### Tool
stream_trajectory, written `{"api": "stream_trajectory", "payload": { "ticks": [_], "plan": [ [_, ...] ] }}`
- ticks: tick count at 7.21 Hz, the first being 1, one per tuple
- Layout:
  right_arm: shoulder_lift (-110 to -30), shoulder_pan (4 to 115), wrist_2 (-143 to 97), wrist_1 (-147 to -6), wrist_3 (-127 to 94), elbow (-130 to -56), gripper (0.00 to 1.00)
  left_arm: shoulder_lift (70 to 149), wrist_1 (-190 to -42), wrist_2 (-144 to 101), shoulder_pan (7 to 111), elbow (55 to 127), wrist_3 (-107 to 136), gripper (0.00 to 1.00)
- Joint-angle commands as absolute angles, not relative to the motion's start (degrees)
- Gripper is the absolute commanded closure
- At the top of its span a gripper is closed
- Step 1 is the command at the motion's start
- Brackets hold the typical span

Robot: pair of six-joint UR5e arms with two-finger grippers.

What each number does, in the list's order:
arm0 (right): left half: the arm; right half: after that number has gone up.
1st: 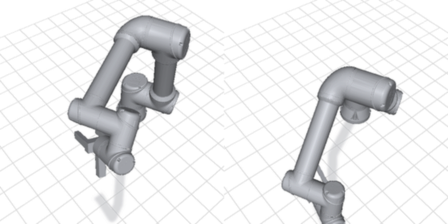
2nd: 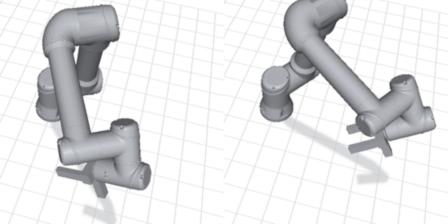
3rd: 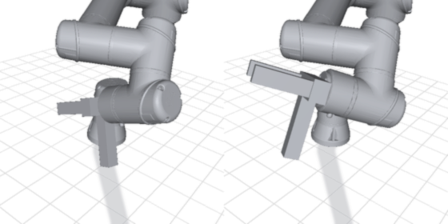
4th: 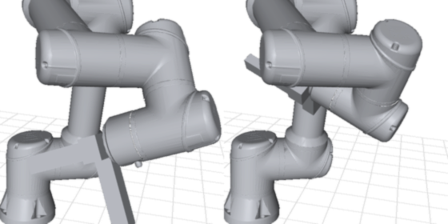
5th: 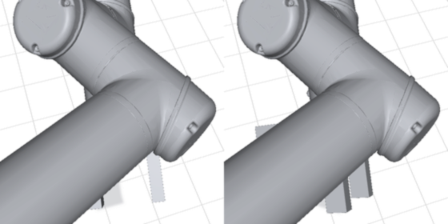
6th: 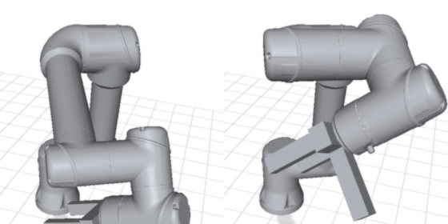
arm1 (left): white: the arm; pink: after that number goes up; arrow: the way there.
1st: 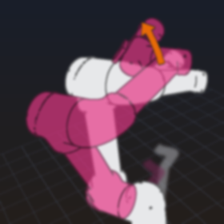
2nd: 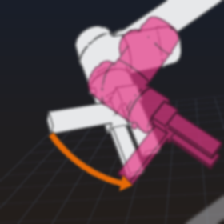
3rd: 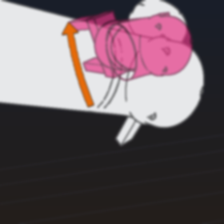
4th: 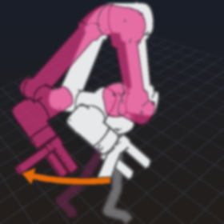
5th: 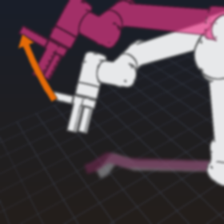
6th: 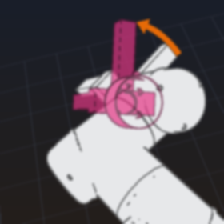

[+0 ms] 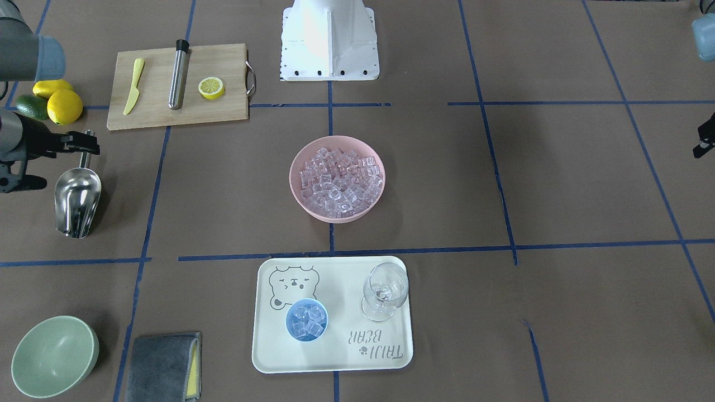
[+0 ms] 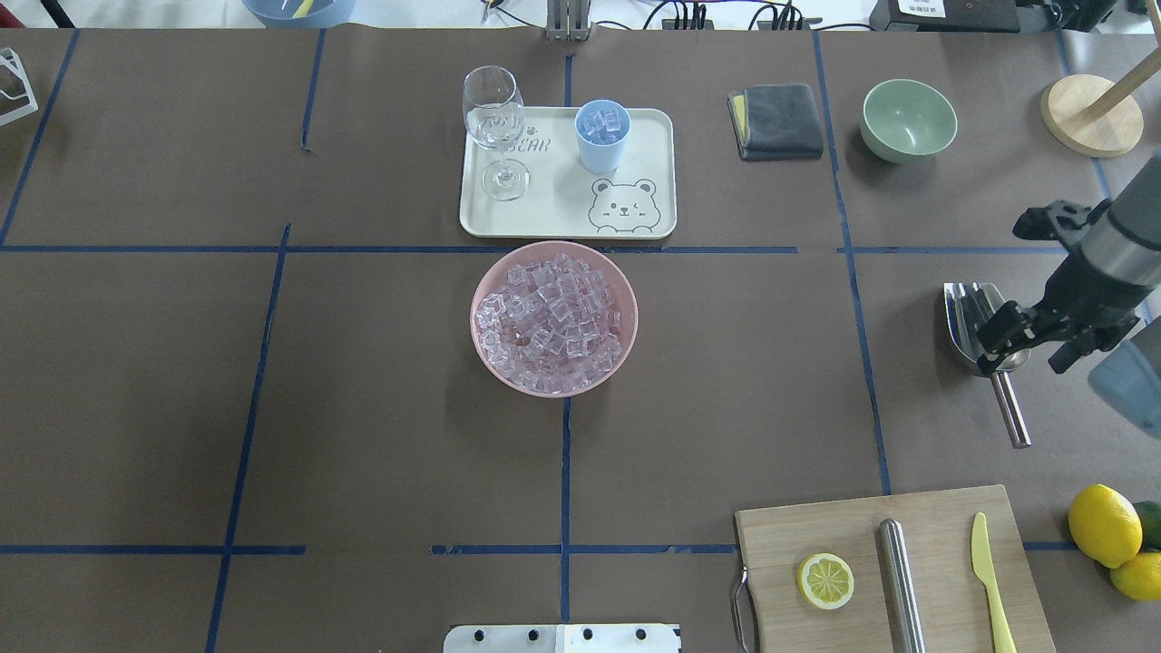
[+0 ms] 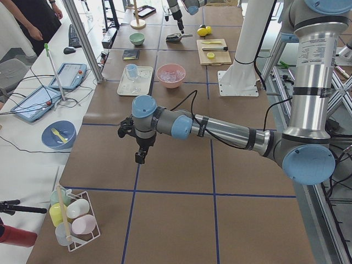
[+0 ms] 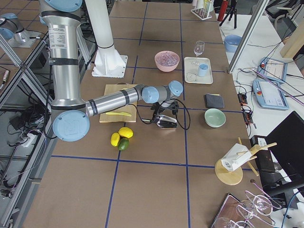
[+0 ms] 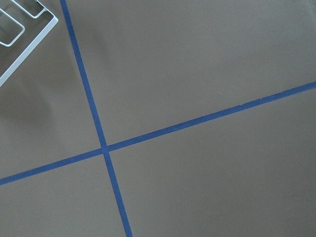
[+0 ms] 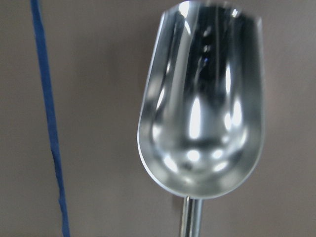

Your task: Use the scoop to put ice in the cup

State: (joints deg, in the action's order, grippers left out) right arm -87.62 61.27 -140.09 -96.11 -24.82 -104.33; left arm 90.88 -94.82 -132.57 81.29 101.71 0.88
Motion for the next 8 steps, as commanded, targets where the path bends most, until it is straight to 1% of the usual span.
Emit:
{"api": "stream_trajectory", "payload": {
  "ticks": [1,2,4,5,6,7,8],
  "plan": [
    [-87.89,72.64,-136.34,-87.48,-22.78,-104.59,0.0,90.7,-94.66,-132.63,81.3,101.78,0.97,0.0],
    [-88.24,75.56,-132.05,-88.06,-13.89,-104.33,0.0,90.27,-94.66,-132.54,81.39,101.78,0.88,0.0],
    [-88.86,84.76,-132.62,-87.81,3.16,-95.24,0.0,89.3,-94.75,-132.54,82.69,101.78,0.62,0.0],
    [-89.29,88.56,-134.45,-87.98,8.47,-91.97,0.0,88.6,-94.57,-132.63,83.75,101.52,-1.91,0.0],
    [-91.56,91.9,-136.47,-87.8,9.05,-91.32,0.0,87.29,-92.57,-132.63,84.8,101.25,-5.94,0.0],
    [-93.15,92.19,-136.58,-87.28,8.97,-91.58,0.0,87.01,-87.68,-132.63,87.42,101.16,-11.2,0.0],
    [-94.47,92.63,-136.49,-87.36,8.01,-93.58,0.0,87.1,-82.23,-132.63,90.15,99.25,-16.38,0.0]
  ]
}}
